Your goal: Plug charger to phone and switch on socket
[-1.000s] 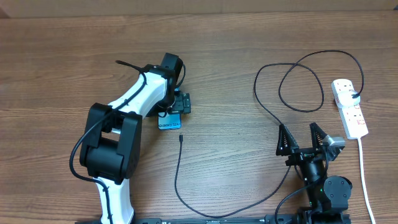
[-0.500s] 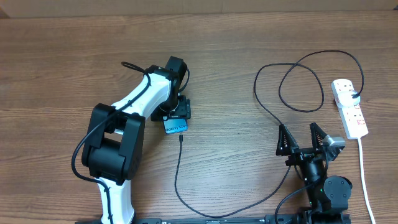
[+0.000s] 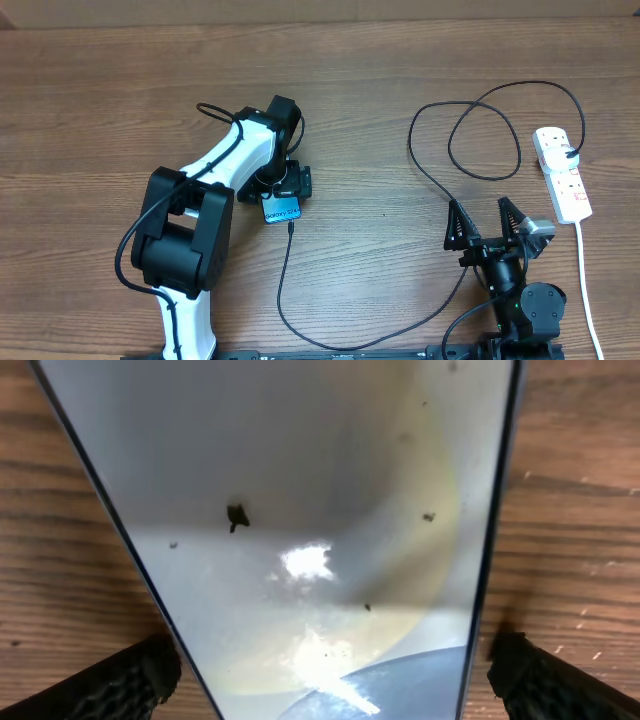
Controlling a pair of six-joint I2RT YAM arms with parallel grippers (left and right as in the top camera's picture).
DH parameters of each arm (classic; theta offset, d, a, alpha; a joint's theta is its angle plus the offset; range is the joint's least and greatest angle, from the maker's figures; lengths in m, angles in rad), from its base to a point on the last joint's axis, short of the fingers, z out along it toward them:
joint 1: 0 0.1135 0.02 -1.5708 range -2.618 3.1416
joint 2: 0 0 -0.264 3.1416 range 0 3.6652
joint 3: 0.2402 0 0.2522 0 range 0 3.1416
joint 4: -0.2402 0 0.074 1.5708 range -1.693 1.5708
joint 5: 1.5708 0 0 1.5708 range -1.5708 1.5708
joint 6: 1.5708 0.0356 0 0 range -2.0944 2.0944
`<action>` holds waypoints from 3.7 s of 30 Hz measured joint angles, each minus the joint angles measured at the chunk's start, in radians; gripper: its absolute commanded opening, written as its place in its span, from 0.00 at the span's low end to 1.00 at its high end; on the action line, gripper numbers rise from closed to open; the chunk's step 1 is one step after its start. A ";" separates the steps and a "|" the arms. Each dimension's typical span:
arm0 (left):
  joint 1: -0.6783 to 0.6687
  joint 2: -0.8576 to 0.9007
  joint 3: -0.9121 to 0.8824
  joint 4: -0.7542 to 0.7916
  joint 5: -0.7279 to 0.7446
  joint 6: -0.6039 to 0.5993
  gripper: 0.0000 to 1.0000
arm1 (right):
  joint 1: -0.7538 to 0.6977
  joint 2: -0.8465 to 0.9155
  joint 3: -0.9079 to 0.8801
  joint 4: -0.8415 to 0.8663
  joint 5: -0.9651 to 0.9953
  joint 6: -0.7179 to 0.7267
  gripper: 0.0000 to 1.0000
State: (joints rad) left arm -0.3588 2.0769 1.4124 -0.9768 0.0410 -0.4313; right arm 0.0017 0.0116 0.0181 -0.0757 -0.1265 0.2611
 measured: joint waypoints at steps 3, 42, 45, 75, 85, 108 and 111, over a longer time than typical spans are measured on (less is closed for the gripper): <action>-0.002 -0.002 0.000 0.040 -0.016 -0.008 1.00 | 0.000 0.000 0.000 0.000 0.000 0.000 1.00; -0.002 -0.002 0.004 0.087 -0.039 -0.111 1.00 | 0.000 0.000 0.000 0.000 0.000 0.000 1.00; -0.002 -0.002 0.003 0.094 -0.041 -0.124 1.00 | 0.000 0.000 0.000 0.000 0.000 0.000 1.00; -0.003 -0.002 0.003 0.086 -0.037 -0.140 1.00 | 0.000 0.000 0.000 -0.001 0.000 0.000 1.00; -0.003 -0.002 0.003 0.083 -0.034 -0.111 1.00 | 0.000 0.000 0.000 0.000 0.000 0.000 1.00; -0.004 -0.002 0.002 0.083 -0.034 -0.109 1.00 | 0.000 0.000 0.000 0.000 0.000 0.000 1.00; -0.004 -0.002 0.002 0.083 -0.034 -0.109 1.00 | 0.000 0.000 0.000 0.000 0.000 0.001 1.00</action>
State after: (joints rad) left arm -0.3626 2.0750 1.4143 -0.8940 0.0071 -0.5407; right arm 0.0017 0.0120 0.0181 -0.0761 -0.1268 0.2619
